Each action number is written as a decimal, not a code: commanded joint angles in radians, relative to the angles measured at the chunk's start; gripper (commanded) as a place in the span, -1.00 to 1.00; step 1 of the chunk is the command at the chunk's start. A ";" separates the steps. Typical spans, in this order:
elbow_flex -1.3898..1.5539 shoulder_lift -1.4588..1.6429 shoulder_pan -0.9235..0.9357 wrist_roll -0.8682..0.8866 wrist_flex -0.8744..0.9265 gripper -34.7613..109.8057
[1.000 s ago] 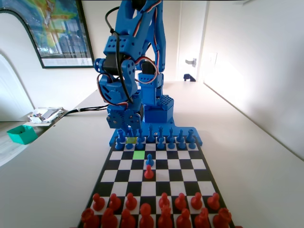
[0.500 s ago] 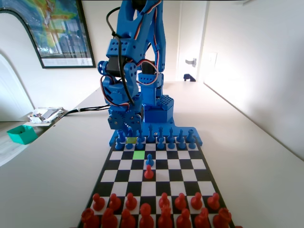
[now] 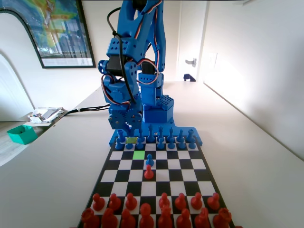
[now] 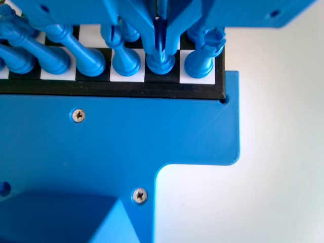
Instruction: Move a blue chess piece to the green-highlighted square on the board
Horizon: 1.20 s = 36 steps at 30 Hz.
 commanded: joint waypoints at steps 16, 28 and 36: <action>-0.259 0.037 0.011 -0.015 0.376 -0.51; -0.586 -0.069 -0.081 0.155 0.560 -0.51; -0.568 -0.140 -0.195 0.316 0.364 -0.51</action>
